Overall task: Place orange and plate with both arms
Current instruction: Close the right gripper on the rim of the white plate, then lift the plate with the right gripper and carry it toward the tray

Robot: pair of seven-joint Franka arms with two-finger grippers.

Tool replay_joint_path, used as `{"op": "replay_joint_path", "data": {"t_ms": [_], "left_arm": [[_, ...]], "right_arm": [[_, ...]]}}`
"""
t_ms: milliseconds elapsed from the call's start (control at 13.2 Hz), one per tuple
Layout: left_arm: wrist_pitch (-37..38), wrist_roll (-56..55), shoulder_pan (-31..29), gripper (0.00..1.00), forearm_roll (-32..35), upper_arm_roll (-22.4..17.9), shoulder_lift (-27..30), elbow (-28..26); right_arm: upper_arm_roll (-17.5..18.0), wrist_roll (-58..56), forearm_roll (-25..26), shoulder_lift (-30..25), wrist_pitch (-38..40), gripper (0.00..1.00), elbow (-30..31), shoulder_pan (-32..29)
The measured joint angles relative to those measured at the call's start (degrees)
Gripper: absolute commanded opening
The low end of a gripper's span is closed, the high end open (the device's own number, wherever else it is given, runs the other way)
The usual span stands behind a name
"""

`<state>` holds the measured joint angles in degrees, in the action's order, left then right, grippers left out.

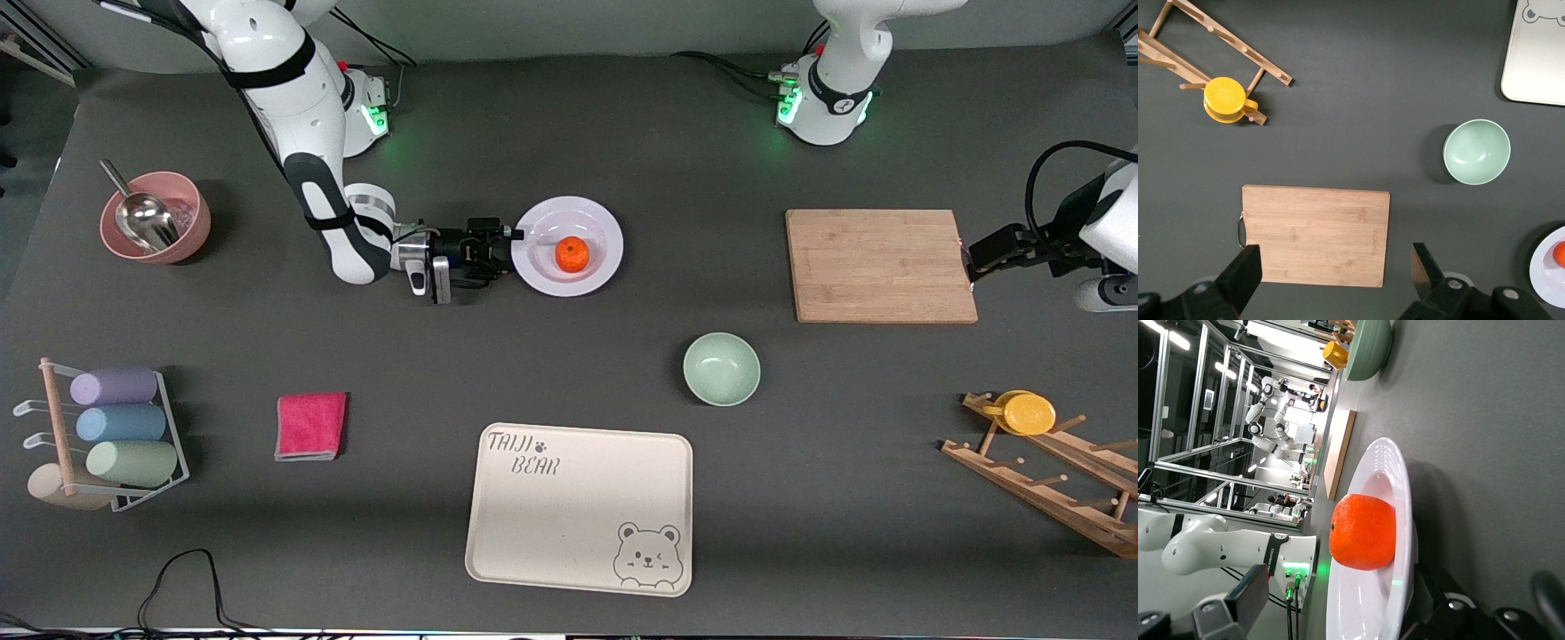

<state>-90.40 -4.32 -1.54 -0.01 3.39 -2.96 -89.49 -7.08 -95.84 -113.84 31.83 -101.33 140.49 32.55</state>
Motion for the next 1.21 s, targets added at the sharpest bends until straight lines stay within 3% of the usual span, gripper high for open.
{"op": "replay_joint_path", "data": {"t_ms": [455, 758, 909, 1212], "left_arm": [[0.4, 0.1, 0.1, 1.0, -0.1, 0.0, 0.0, 0.0], [1.1, 0.3, 0.2, 1.0, -0.1, 0.0, 0.1, 0.1], [1.2, 0.4, 0.2, 1.0, -0.1, 0.1, 0.1, 0.1], [1.4, 0.4, 0.4, 1.0, -0.1, 0.2, 0.1, 0.1]], "right_arm": [[0.0, -7.1, -0.1, 0.9, 0.4, 0.47, 0.3, 0.0], [0.0, -12.4, -0.4, 1.7, 0.2, 0.1, 0.4, 0.0], [0.0, -13.5, -0.6, 1.8, 0.2, 0.0, 0.4, 0.0], [0.0, -13.5, -0.7, 2.2, 1.3, 0.0, 0.4, 0.0]]}}
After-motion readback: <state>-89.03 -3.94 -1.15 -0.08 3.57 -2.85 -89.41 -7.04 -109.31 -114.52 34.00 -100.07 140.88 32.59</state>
